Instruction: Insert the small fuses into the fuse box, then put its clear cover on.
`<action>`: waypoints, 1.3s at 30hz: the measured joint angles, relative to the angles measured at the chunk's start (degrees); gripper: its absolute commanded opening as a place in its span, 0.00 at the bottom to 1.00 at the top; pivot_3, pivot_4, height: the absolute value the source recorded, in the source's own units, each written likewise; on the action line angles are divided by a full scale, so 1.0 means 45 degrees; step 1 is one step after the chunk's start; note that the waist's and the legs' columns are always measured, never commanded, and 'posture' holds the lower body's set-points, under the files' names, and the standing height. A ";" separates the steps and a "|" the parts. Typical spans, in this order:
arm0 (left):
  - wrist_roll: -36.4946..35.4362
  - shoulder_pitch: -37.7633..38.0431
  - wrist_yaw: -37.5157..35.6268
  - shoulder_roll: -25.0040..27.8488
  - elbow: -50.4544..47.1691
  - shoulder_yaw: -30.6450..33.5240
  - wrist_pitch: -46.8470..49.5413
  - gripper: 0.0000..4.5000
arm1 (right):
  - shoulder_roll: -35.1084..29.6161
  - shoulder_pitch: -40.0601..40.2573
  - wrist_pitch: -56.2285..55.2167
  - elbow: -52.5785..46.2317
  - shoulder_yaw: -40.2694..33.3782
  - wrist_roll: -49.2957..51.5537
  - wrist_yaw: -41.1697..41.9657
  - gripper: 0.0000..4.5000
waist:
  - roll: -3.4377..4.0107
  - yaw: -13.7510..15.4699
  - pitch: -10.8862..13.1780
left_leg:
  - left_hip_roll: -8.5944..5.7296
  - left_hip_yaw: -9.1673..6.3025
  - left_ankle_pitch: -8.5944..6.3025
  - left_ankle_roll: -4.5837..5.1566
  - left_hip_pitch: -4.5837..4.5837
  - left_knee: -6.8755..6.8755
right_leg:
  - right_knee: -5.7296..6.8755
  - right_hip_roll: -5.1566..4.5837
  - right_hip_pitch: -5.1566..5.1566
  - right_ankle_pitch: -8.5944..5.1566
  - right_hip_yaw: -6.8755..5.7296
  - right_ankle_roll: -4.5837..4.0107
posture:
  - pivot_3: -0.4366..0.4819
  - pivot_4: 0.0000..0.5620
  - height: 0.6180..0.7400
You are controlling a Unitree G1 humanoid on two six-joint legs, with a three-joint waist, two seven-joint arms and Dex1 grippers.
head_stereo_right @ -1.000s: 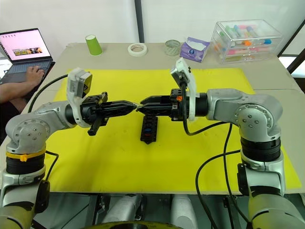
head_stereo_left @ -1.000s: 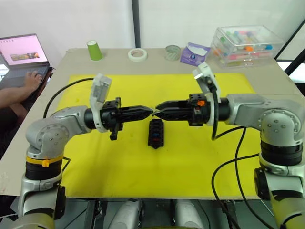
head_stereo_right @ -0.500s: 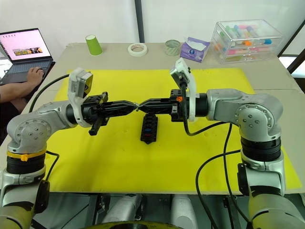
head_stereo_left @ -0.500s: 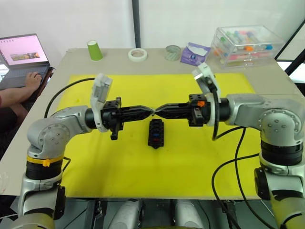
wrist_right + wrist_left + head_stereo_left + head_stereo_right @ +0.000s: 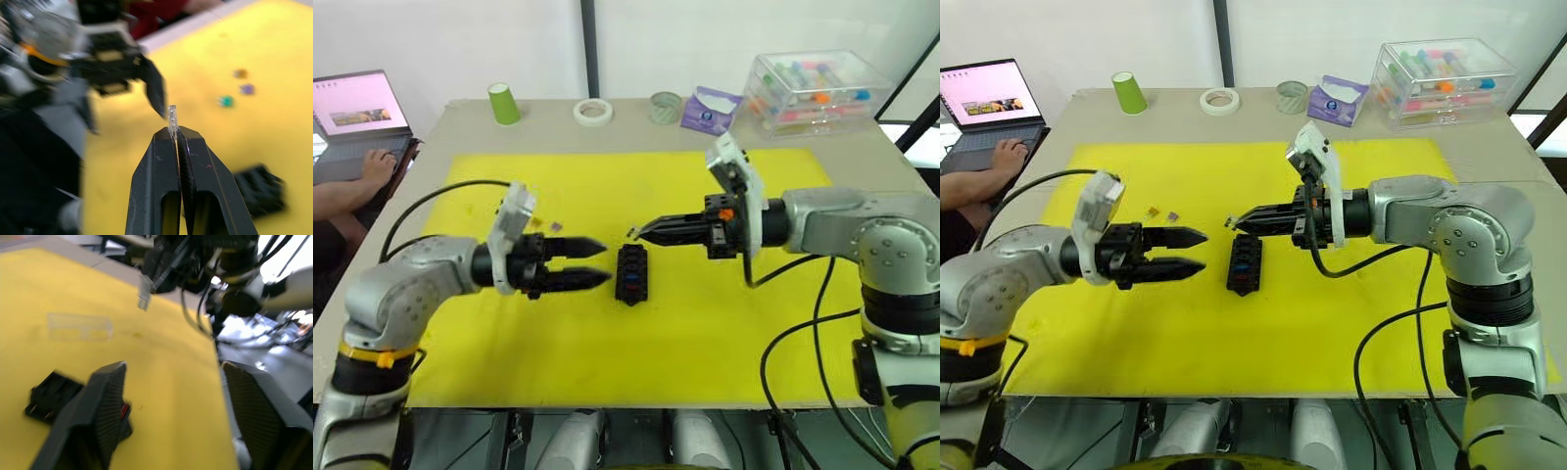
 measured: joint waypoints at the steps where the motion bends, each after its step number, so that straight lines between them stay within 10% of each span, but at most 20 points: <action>1: 0.0528 0.0368 -0.0139 0.0078 -0.0121 -0.0129 -0.0695 0.97 | -0.0201 0.0006 -0.0357 -0.0160 0.0468 -0.0587 0.0073 0.00 | 0.0002 0.0028 0.0001 | -0.0001 0.0003 0.0000 0.0000 0.0000 0.0001 | -0.0009 -0.0003 0.0006 0.0000 0.0000 0.0000 | 0.48 0.27 1.00; 14: 0.4526 0.1419 0.0608 -0.1825 0.0918 -0.1916 -0.5483 0.99 | -0.0913 -0.0038 -0.3795 -0.0741 0.4818 -0.6167 0.1321 0.00 | 0.0002 0.0116 0.0004 | 0.0000 0.0004 -0.0002 0.0004 -0.0003 0.0001 | -0.0025 0.0000 0.0013 0.0002 -0.0008 0.0001 | 0.48 0.27 1.00; 39: 0.5321 0.1279 0.0508 -0.2180 0.1773 -0.2361 -0.6588 0.99 | -0.0004 -0.0024 -0.4554 -0.0136 0.5477 -0.8838 0.2996 0.00 | 0.0002 0.0038 0.0004 | 0.0000 -0.0001 -0.0002 0.0004 -0.0003 0.0002 | -0.0025 0.0003 0.0014 0.0002 -0.0019 0.0001 | 0.48 0.27 1.00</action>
